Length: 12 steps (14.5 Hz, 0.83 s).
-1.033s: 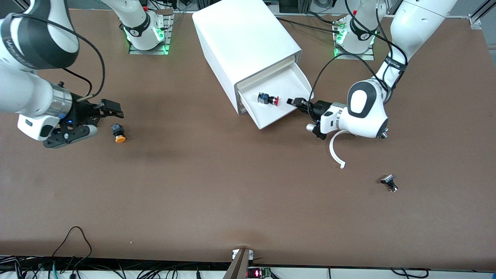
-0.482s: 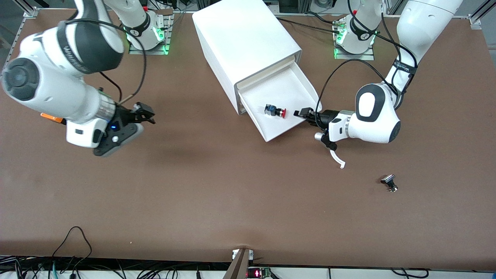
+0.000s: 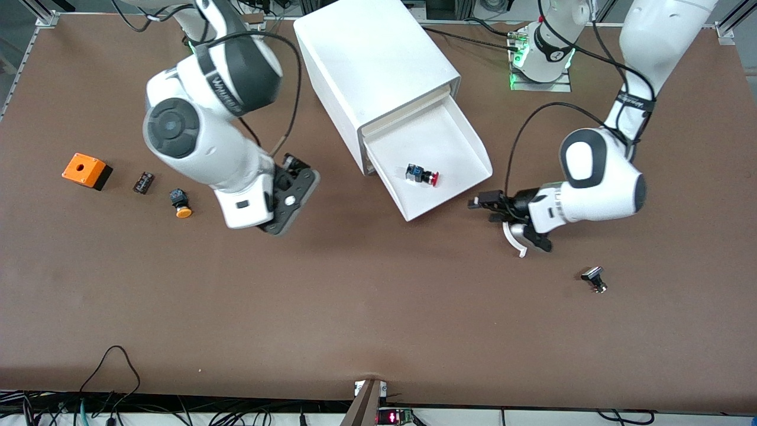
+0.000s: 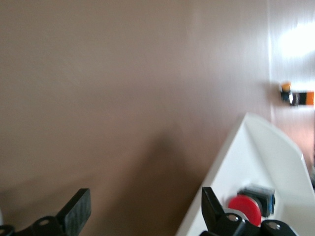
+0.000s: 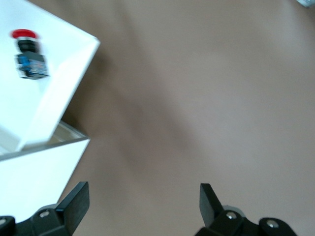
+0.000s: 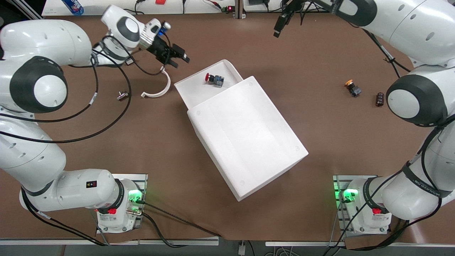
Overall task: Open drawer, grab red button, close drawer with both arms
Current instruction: 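Release the drawer with the left gripper while the right gripper reaches in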
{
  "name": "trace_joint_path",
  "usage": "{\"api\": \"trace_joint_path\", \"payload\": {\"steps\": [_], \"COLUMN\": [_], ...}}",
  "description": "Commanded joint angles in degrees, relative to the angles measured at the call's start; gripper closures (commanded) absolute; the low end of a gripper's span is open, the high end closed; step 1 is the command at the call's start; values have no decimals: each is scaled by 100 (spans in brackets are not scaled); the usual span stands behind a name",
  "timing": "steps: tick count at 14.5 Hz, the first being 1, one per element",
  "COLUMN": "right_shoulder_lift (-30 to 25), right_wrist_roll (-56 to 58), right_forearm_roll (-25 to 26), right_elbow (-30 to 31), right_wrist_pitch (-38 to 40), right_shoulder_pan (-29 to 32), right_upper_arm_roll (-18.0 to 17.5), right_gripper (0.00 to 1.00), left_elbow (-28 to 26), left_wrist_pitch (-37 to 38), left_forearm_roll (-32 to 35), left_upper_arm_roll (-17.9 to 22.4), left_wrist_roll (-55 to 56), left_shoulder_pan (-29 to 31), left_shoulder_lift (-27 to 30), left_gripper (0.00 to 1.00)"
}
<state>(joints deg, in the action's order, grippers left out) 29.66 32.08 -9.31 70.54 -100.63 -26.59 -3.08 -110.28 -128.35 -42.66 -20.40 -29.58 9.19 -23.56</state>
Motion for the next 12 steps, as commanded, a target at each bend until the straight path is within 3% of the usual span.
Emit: {"api": "trace_joint_path", "payload": {"steps": [1,4,7,12], "right_shoulder_lift": [119,268,339,751], "right_wrist_roll": [141,367,1464,1652], "right_forearm_roll": [-27,-53,-115,-89], "right_elbow": [-216,-260,-322,-875], "right_wrist_pitch": [61,-175,-334,-457], "right_shoulder_pan": [-476,-821,-970,-1541], "right_upper_arm_roll": [-60,-78,-78,-149], "right_gripper": [1,1,1,1], "left_elbow": [85,86,182,1120], "left_wrist_pitch": [38,458,1047,2513], "left_forearm_roll": [510,723,1810,3138], "left_upper_arm_roll": [79,308,537,1046], "left_wrist_roll": [128,137,145,163], "left_shoulder_pan": [381,653,689,637], "left_shoulder_lift": [571,1211,1774,2057], "left_gripper": [1,1,1,1]}}
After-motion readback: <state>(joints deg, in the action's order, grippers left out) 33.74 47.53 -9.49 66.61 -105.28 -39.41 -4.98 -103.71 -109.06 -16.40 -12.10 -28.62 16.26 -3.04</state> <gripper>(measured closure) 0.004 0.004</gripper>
